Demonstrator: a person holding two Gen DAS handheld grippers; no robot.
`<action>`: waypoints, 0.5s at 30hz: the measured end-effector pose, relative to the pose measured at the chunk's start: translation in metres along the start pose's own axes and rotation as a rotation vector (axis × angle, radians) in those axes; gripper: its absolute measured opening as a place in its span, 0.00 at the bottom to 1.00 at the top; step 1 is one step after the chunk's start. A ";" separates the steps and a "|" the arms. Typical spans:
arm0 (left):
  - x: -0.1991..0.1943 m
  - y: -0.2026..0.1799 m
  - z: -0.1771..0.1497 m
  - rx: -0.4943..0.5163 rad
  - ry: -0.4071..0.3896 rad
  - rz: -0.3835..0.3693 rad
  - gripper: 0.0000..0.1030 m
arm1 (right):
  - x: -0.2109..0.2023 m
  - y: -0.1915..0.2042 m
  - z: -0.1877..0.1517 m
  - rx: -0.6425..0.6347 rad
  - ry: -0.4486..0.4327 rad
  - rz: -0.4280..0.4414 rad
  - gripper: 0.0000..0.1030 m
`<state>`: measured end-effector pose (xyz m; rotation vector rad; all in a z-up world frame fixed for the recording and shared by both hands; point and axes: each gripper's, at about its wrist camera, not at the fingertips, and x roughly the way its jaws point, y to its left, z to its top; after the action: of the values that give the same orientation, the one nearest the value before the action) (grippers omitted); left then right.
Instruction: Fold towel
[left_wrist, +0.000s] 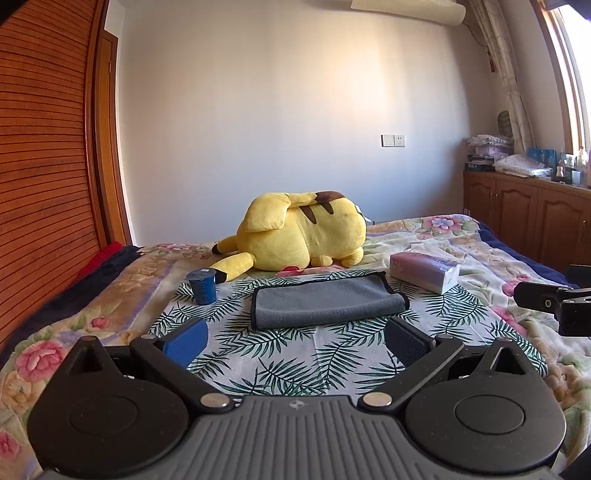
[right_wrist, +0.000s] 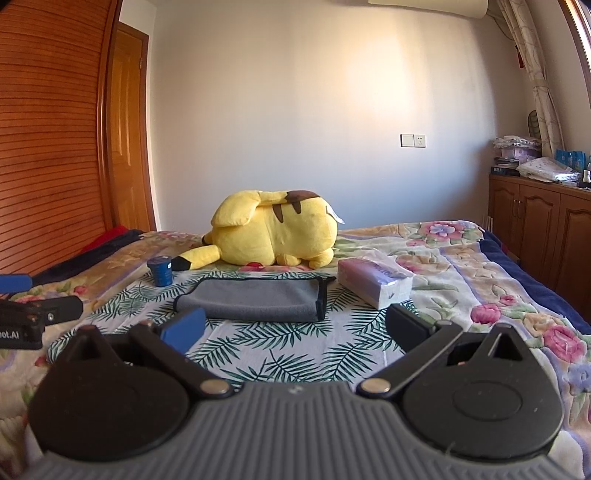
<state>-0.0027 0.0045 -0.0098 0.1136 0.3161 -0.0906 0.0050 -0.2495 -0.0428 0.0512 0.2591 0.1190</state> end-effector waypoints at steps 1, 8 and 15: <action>0.000 0.000 0.000 0.001 0.000 0.001 1.00 | 0.000 0.000 0.000 0.000 0.000 0.000 1.00; 0.000 0.000 0.000 -0.001 -0.001 0.000 1.00 | 0.000 0.000 0.000 -0.001 0.000 0.000 1.00; 0.000 0.001 0.001 -0.001 -0.002 -0.001 1.00 | 0.000 0.000 0.000 -0.001 0.001 -0.001 1.00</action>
<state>-0.0026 0.0050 -0.0087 0.1127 0.3144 -0.0919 0.0052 -0.2492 -0.0426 0.0500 0.2596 0.1186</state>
